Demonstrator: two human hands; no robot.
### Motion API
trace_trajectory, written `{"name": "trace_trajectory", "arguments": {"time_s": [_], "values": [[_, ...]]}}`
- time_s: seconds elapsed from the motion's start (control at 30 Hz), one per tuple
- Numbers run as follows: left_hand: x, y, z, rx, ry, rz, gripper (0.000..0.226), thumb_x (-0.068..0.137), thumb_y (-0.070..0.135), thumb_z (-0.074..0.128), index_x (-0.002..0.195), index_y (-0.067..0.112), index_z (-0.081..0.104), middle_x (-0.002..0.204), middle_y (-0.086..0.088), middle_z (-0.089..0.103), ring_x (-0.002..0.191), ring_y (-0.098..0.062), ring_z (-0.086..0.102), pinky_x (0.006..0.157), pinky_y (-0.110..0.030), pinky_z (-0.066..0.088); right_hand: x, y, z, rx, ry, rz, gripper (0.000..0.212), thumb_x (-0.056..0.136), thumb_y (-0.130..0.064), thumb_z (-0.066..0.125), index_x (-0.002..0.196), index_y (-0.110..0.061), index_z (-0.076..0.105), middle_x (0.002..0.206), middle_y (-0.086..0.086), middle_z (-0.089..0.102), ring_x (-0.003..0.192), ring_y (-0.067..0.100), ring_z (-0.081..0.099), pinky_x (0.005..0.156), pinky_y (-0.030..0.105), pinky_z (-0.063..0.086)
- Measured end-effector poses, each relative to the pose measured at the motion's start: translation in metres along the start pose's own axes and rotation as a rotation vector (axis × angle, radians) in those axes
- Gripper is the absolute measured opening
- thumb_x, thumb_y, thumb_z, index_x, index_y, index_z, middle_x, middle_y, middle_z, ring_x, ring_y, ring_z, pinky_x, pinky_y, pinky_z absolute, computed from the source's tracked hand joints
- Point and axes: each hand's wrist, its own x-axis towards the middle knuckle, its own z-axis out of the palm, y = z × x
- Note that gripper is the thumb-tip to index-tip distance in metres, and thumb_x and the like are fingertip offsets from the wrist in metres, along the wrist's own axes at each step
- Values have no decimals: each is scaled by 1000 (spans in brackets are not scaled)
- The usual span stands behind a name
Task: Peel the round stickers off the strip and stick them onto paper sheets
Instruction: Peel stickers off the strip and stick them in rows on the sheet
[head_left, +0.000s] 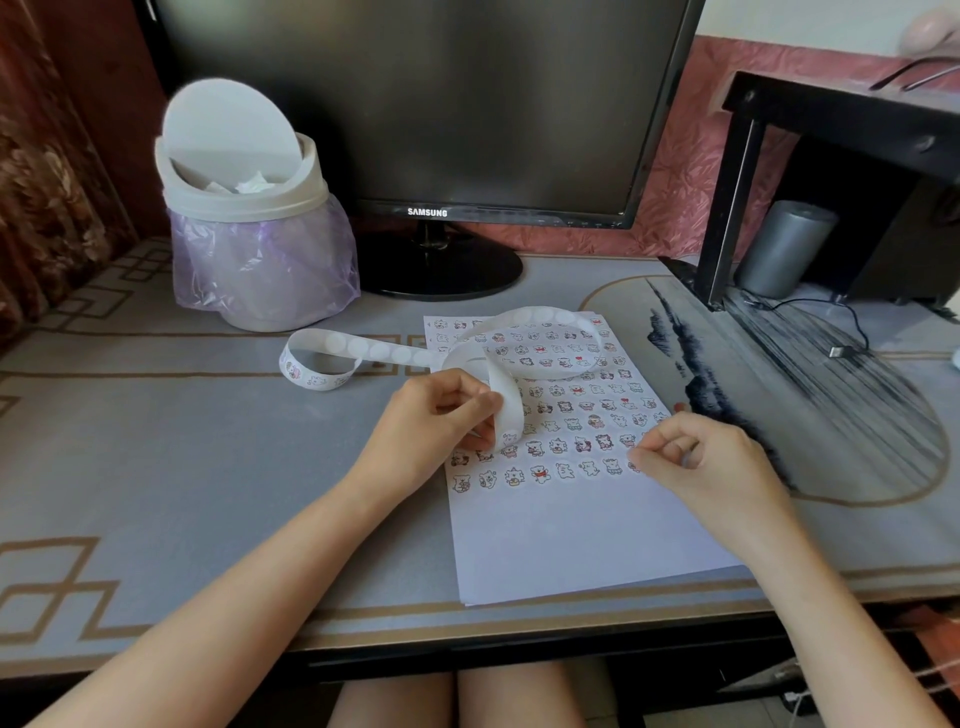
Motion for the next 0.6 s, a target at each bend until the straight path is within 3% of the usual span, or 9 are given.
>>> {"name": "trace_trajectory", "arguments": {"time_s": [0.17,0.3,0.47,0.6], "values": [[0,0,0,4,2,-3,17,91,15,61,86,-1,64,75,-11,69,67,-18,67,72,-27,58,5,6,0,35,-26,11,22,77,-24,76,82,-29,55,71,-6,59,66,11,51,70,35,44],[0,1,0,-1,-3,-4,15,91,14,61,83,1,63,72,-9,68,64,-17,66,68,-24,58,8,9,-3,91,-39,24,16,83,-16,69,80,-26,58,74,-5,61,62,8,48,62,28,37],[0,0,0,7,-1,0,16,91,15,61,84,1,63,72,-8,68,64,-16,66,69,-24,58,10,7,0,135,-27,49,21,74,-31,78,79,-24,59,73,-3,65,64,10,51,64,31,40],[0,0,0,8,-1,-3,16,91,15,61,85,1,64,71,-6,68,64,-16,66,70,-25,58,12,12,4,88,-11,41,21,74,-29,78,77,-26,58,70,-5,63,62,9,50,68,34,43]]}}
